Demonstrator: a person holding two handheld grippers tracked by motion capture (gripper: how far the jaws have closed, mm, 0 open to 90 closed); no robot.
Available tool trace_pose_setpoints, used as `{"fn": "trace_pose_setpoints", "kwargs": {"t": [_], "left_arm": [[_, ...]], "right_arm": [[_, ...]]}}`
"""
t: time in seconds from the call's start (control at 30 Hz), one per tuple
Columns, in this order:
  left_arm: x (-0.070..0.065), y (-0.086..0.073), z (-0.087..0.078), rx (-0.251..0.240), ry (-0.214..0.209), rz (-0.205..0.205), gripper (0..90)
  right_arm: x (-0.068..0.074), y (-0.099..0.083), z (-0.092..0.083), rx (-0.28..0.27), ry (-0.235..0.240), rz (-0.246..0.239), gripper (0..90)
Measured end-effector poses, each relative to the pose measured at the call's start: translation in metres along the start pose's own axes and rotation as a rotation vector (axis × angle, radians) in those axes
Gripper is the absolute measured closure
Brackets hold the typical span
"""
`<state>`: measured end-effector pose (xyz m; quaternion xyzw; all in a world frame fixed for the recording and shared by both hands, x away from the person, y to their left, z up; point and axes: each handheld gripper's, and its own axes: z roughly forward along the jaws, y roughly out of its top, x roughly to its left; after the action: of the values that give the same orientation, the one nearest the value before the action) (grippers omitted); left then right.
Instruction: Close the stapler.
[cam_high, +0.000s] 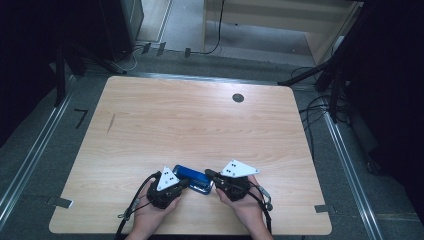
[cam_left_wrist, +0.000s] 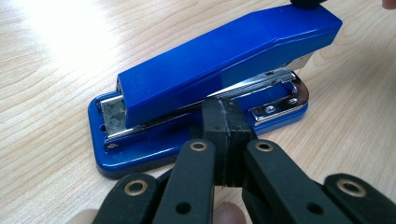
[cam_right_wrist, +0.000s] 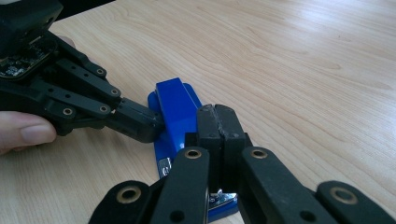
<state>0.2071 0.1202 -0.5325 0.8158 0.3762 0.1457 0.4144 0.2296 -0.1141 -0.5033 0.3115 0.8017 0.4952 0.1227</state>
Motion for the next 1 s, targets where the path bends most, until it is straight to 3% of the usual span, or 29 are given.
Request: {"fn": "trace_pose_setpoints", "kwargs": {"t": [0.1,0.2,0.4,0.57,0.77,0.87,1.0], "left_arm": [[0.0,0.0,0.0,0.003,0.0,0.004,90.0],[0.0,0.0,-0.001,0.004,0.0,0.004,90.0],[0.001,-0.001,-0.001,0.004,-0.003,0.003,90.0],[0.001,-0.001,-0.002,0.004,-0.002,0.004,90.0],[0.001,-0.001,-0.002,0.003,-0.006,0.001,90.0],[0.002,-0.001,-0.002,0.004,-0.006,-0.003,90.0],[0.002,-0.001,-0.002,0.004,-0.006,-0.004,90.0]], "right_arm": [[0.003,-0.001,-0.001,0.004,0.022,0.004,90.0],[0.007,-0.002,-0.001,0.016,-0.004,-0.016,90.0],[0.009,-0.01,-0.001,0.015,0.001,0.001,90.0],[0.012,-0.012,0.0,0.02,-0.011,-0.033,90.0],[0.012,-0.013,-0.001,0.014,-0.037,0.007,90.0],[0.013,-0.016,-0.002,-0.027,-0.023,0.045,90.0],[0.017,-0.014,-0.006,-0.048,-0.031,0.025,90.0]]}}
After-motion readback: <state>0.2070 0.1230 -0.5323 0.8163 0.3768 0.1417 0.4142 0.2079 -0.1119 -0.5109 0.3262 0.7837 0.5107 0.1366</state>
